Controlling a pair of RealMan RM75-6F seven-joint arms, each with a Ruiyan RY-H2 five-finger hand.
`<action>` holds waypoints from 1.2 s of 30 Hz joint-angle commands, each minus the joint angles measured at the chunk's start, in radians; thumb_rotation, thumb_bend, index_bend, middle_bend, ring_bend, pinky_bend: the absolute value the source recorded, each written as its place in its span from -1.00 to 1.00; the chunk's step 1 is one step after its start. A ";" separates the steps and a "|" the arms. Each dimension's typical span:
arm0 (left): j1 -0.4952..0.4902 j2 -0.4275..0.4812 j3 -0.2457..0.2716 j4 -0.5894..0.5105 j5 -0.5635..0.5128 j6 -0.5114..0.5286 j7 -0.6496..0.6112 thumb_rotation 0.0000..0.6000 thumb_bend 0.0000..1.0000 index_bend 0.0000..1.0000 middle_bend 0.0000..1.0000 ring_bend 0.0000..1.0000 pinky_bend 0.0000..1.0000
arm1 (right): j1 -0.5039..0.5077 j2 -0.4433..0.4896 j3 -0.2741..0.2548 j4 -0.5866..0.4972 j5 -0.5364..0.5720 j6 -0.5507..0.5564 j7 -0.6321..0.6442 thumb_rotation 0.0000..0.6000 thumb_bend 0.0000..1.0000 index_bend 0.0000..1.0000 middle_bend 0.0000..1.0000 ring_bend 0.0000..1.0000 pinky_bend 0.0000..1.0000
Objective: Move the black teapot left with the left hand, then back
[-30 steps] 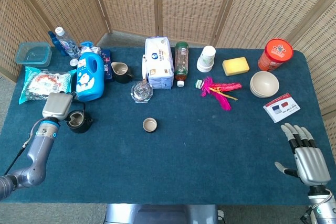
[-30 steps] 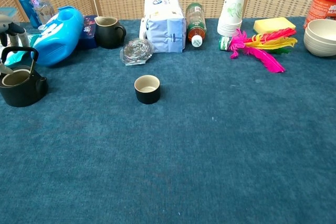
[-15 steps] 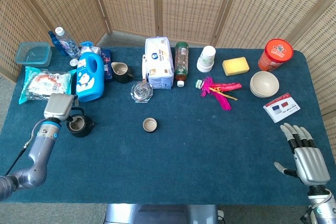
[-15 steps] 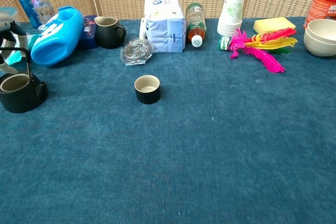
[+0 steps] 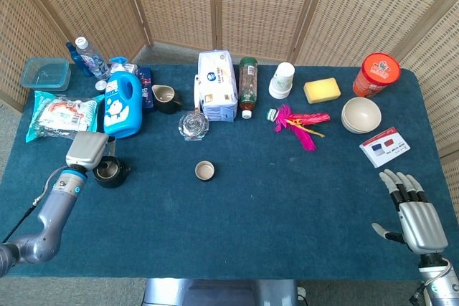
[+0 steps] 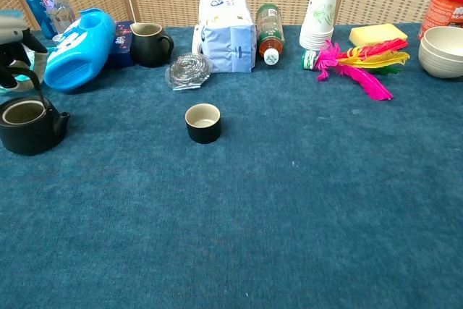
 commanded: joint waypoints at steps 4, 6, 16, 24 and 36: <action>0.010 0.033 0.010 -0.045 0.076 0.015 -0.050 1.00 0.53 0.35 0.74 0.68 1.00 | 0.000 0.003 -0.001 -0.003 0.000 -0.001 0.004 1.00 -1.00 -1.00 -1.00 -1.00 -1.00; 0.014 0.041 0.009 -0.060 0.094 0.024 -0.064 1.00 0.52 0.35 0.75 0.68 1.00 | 0.000 0.004 -0.001 -0.003 0.000 0.000 0.005 1.00 -1.00 -1.00 -1.00 -1.00 -1.00; 0.008 0.098 0.006 -0.171 0.282 0.107 -0.081 1.00 0.49 0.37 0.75 0.65 1.00 | -0.001 0.009 0.000 -0.005 0.003 0.001 0.016 1.00 -1.00 -1.00 -1.00 -1.00 -1.00; -0.026 0.073 0.005 -0.199 0.369 0.136 -0.004 1.00 0.49 0.37 0.75 0.64 1.00 | 0.000 0.011 0.000 -0.003 0.006 0.000 0.022 1.00 -1.00 -1.00 -1.00 -1.00 -1.00; -0.061 -0.043 0.005 -0.093 0.387 0.162 0.116 1.00 0.33 0.35 0.71 0.57 1.00 | -0.003 0.018 0.004 0.001 0.011 0.005 0.043 1.00 -1.00 -1.00 -1.00 -1.00 -1.00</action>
